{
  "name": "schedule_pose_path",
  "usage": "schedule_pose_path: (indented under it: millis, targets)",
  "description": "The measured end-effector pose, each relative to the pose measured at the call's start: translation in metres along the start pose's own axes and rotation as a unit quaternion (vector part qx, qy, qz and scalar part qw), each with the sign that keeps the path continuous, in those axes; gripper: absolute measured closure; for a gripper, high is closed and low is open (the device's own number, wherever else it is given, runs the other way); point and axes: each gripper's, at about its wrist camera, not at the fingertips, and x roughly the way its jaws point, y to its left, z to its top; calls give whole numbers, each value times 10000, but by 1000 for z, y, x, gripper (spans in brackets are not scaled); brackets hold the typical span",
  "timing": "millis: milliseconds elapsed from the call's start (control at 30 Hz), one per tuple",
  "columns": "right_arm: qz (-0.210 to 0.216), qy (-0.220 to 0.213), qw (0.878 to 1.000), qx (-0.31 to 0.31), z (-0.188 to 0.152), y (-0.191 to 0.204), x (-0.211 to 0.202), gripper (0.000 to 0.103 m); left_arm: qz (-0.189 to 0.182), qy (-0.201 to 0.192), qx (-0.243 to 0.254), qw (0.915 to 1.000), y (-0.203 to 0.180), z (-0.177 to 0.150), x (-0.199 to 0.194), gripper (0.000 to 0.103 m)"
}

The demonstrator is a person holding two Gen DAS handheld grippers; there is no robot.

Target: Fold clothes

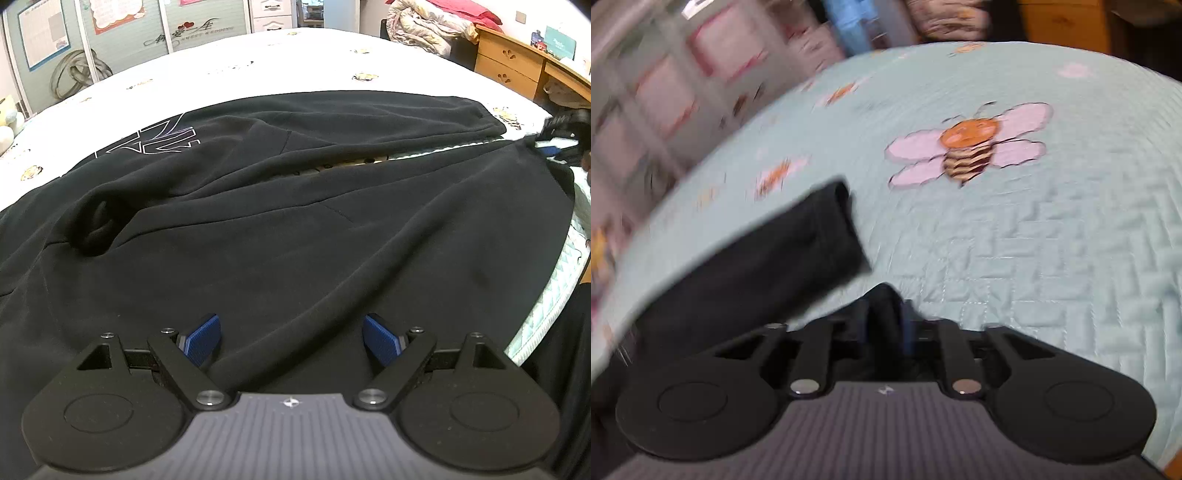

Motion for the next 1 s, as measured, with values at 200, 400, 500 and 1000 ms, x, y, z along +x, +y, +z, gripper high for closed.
schedule_pose_path:
  millis: [200, 400, 500, 1000]
  targets:
    - [359, -405, 9985, -7, 16, 17, -15, 58, -35, 26, -70, 10000, -1, 1, 4, 15]
    - [454, 60, 9951, 872, 12, 7, 36, 55, 7, 49, -59, 10000, 1, -2, 1, 15]
    - [550, 121, 9921, 1119, 10, 8, 51, 63, 29, 92, -132, 9999, 5, -2, 3, 15]
    - [385, -231, 9929, 1106, -10, 2, 25, 91, 39, 34, -205, 9998, 10, -5, -3, 14]
